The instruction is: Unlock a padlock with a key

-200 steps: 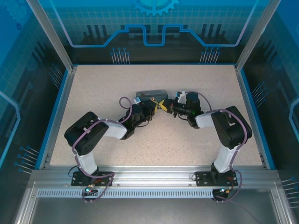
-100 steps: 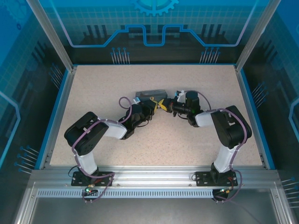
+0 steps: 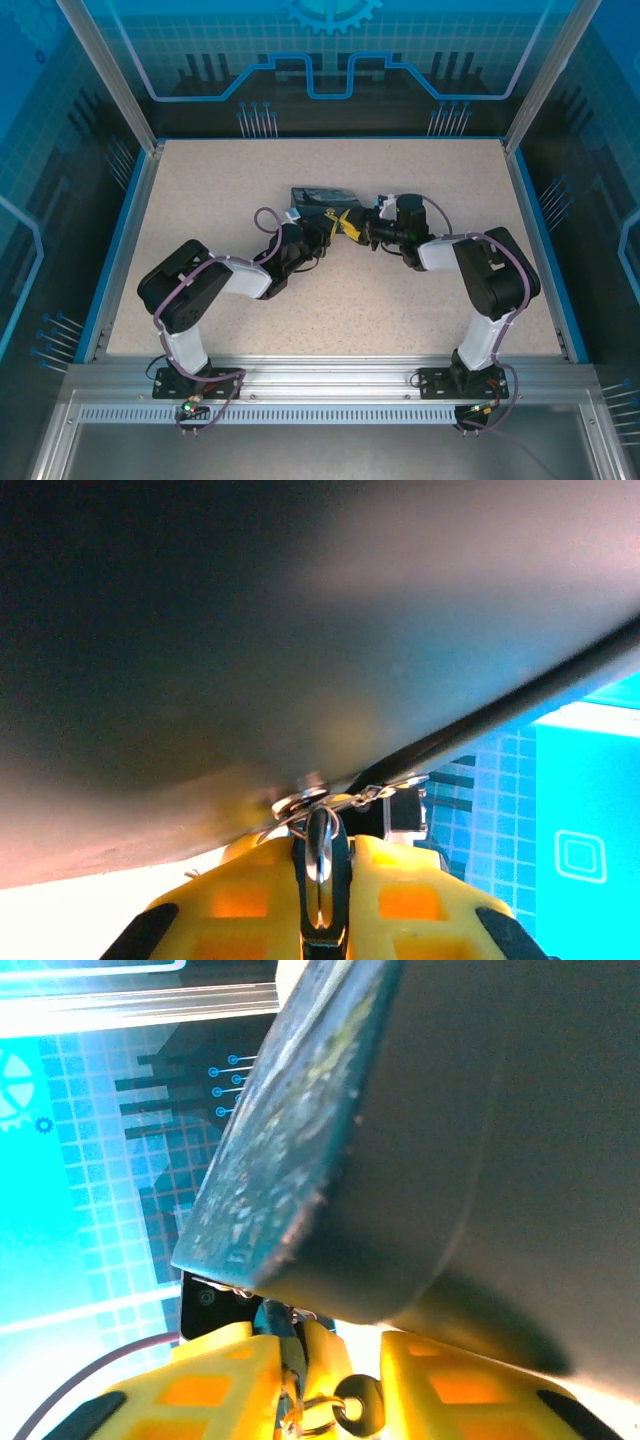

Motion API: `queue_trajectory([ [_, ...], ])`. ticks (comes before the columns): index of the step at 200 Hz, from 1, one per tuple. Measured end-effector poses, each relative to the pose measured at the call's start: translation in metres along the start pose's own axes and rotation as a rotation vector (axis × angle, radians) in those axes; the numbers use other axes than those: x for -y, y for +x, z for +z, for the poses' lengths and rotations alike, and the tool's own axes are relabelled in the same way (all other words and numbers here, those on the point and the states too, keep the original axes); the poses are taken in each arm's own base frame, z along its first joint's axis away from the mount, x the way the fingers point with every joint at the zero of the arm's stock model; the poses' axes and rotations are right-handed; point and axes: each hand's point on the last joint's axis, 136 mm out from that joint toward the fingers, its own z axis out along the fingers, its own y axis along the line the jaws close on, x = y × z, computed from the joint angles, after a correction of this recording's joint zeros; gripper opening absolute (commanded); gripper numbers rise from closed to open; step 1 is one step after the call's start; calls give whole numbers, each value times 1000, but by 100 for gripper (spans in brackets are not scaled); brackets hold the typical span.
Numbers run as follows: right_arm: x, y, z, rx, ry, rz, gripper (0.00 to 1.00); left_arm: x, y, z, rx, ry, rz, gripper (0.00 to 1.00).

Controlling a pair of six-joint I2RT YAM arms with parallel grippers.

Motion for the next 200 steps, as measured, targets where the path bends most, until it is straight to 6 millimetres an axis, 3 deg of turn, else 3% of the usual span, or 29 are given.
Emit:
queue_trajectory([
  [59, 8, 1, -4, 2, 29, 15, 61, 0, 1, 0, -1, 8, 1, 0],
  [89, 3, -3, -12, 25, 23, 12, 69, -3, 16, 0, -48, 1, 8, 0],
  [138, -9, 1, -25, 33, 21, -18, 71, 1, 22, -1, -77, 16, 8, 0],
  [176, -17, 6, -36, 32, 32, -67, 81, -4, 25, -1, -91, 5, 9, 0],
  [200, -18, 10, -46, 34, 55, -105, 82, -7, 29, -2, -108, -3, 10, 0],
])
